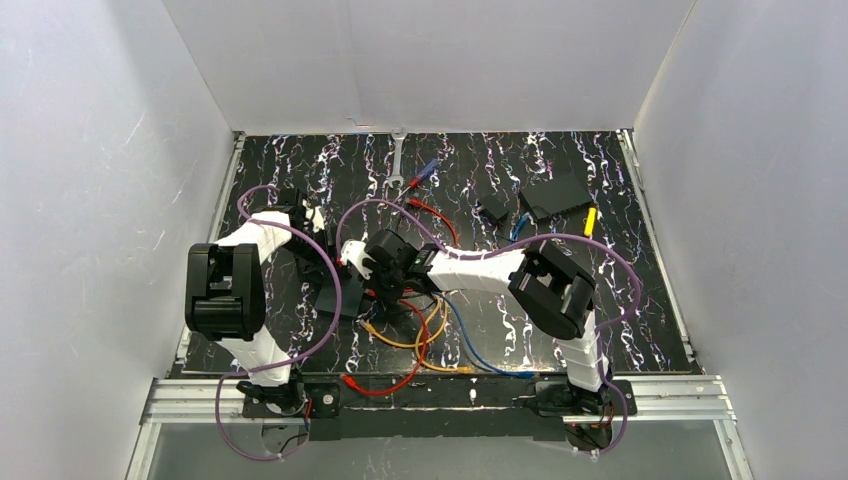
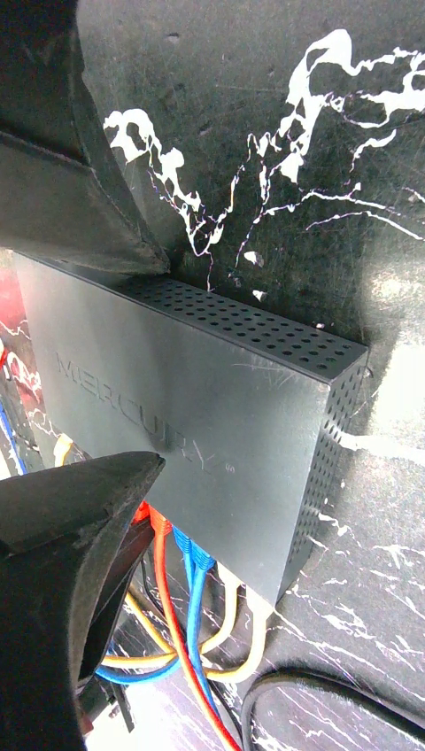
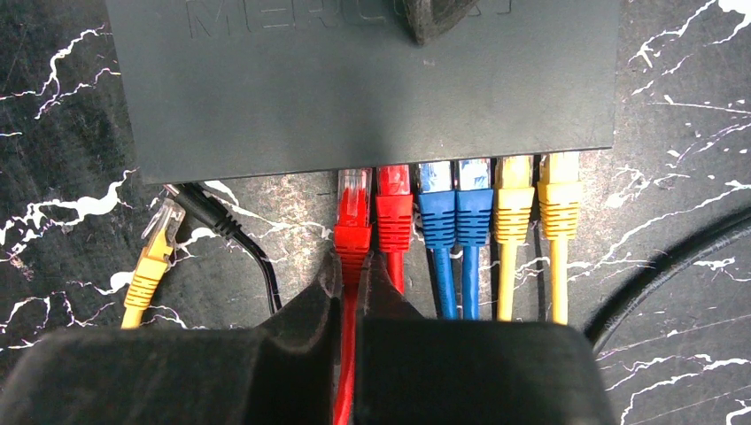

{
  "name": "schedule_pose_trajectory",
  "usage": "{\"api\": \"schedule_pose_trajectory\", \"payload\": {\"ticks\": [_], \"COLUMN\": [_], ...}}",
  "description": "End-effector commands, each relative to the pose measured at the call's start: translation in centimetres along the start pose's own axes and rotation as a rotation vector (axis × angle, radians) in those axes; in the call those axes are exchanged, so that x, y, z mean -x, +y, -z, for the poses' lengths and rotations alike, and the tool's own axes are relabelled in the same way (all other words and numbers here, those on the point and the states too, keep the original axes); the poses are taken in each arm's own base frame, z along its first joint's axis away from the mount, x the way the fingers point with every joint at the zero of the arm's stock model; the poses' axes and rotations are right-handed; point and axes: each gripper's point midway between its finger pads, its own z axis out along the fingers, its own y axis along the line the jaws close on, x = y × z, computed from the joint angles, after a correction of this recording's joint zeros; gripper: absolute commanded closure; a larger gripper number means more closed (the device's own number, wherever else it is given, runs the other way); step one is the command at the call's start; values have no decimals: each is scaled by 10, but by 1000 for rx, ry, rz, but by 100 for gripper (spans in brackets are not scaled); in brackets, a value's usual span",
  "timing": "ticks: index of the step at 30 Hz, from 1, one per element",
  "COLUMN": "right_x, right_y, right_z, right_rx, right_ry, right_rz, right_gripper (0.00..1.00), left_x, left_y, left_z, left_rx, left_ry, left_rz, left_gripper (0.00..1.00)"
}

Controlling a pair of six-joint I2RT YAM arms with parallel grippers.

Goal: Insert the plug into the switch port
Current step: Insert the connector into the switch port.

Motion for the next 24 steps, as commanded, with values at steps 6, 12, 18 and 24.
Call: {"api": "schedule_pose_trajectory", "payload": {"ticks": [6,12,18,24], "right_x": [28,28,36,48], "right_y": [-2,-2,-2,-4], "right_z": [-7,-8,-5,12], "right_rx": [-8,-13,-16,-40], "right_ry": [-92,-97,-142,-234], "right_rz": [-19,-27,-35,-20], "right_gripper": [99,99,99,99], "left_x": [-10,-10,-11,-13], "left_y": [-13,-13,-15,-16], "left_z": [2,2,1,0], "left_rx": [-39,-40,-44,-30], "left_ry": [56,54,59,64], "left_rz": [-8,-9,-16,-43], "left_gripper": [31,31,31,31]}}
